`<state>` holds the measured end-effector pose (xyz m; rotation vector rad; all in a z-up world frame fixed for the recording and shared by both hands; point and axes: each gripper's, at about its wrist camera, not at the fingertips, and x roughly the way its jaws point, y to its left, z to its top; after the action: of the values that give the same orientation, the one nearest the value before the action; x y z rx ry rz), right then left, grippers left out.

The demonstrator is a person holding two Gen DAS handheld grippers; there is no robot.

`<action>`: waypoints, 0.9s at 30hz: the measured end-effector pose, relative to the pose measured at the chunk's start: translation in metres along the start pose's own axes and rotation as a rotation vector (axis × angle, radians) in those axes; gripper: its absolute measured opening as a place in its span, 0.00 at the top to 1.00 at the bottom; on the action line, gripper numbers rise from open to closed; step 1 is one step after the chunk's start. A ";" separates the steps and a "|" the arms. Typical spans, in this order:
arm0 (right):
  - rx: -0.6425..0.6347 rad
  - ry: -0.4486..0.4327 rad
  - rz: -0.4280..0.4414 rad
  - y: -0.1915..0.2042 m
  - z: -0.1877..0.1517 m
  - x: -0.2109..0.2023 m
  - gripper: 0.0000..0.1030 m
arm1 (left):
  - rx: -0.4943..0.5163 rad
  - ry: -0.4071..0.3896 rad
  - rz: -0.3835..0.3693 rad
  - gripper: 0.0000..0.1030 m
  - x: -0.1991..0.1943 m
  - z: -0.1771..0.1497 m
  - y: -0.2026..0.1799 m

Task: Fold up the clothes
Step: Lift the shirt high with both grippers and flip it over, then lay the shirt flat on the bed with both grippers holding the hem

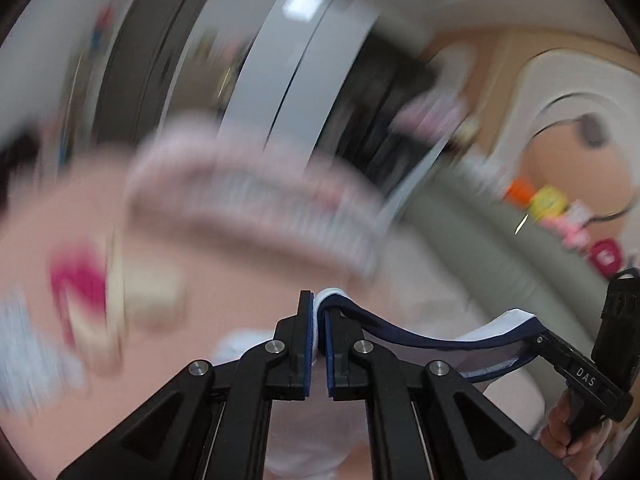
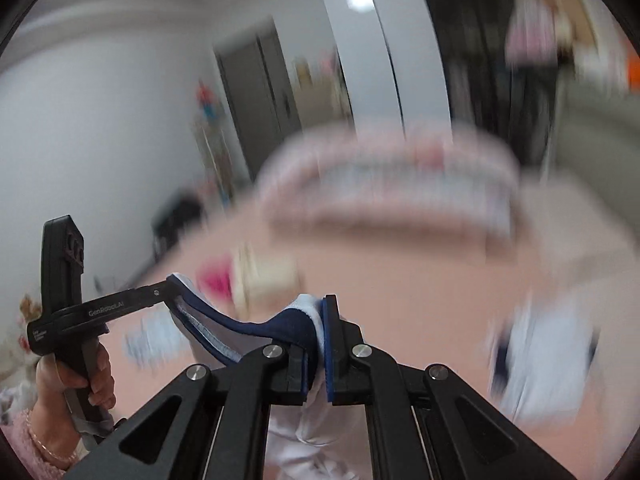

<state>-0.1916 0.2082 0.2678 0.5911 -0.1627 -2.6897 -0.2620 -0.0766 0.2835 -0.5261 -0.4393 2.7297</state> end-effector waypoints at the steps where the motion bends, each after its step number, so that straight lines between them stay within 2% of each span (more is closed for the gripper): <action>1: -0.022 -0.088 0.001 0.008 0.036 -0.020 0.98 | 0.048 -0.079 -0.029 0.97 -0.024 0.033 -0.020; 3: -0.059 -0.258 0.000 0.023 0.084 -0.073 0.97 | 0.157 -0.191 -0.060 0.96 -0.072 0.073 -0.053; 4: -0.070 -0.309 0.009 0.028 0.097 -0.093 0.97 | 0.204 -0.221 -0.063 0.96 -0.091 0.080 -0.065; 5: -0.080 -0.347 0.019 0.032 0.105 -0.112 0.97 | 0.217 -0.215 -0.061 0.96 -0.100 0.073 -0.067; 7: -0.105 -0.362 0.035 0.039 0.097 -0.135 0.97 | 0.243 -0.202 -0.057 0.96 -0.120 0.060 -0.071; 9: -0.114 -0.326 0.041 0.041 0.072 -0.141 0.97 | 0.237 -0.159 -0.038 0.96 -0.127 0.034 -0.064; 12: -0.098 -0.188 0.051 0.039 0.003 -0.117 0.97 | 0.137 -0.004 -0.006 0.96 -0.110 -0.051 -0.027; 14: -0.088 -0.082 0.035 0.035 -0.055 -0.089 0.97 | 0.019 0.146 0.017 0.96 -0.093 -0.127 0.005; 16: -0.077 0.040 0.010 0.029 -0.117 -0.058 0.97 | -0.116 0.328 0.062 0.96 -0.058 -0.208 0.047; 18: -0.026 0.237 -0.011 0.014 -0.191 -0.010 0.97 | -0.248 0.510 0.110 0.96 -0.022 -0.289 0.089; 20: 0.026 0.434 -0.034 -0.001 -0.265 0.036 0.97 | -0.326 0.683 0.172 0.96 0.007 -0.356 0.121; 22: 0.072 0.626 -0.068 -0.016 -0.330 0.072 0.94 | -0.391 0.796 0.183 0.96 0.017 -0.396 0.135; 23: 0.097 0.682 -0.072 -0.021 -0.351 0.079 0.94 | -0.415 0.843 0.189 0.96 0.021 -0.413 0.141; 24: 0.124 0.739 -0.076 -0.026 -0.373 0.085 0.94 | -0.399 0.842 0.195 0.96 0.017 -0.417 0.139; 25: 0.145 0.779 -0.077 -0.030 -0.389 0.089 0.94 | -0.384 0.828 0.190 0.94 0.013 -0.416 0.135; 27: 0.160 0.754 -0.054 -0.031 -0.383 0.075 0.94 | -0.365 0.832 0.173 0.91 0.003 -0.415 0.129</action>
<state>-0.1027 0.1957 -0.1136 1.6126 -0.1516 -2.3186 -0.1301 -0.0945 -0.1298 -1.7506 -0.6683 2.2791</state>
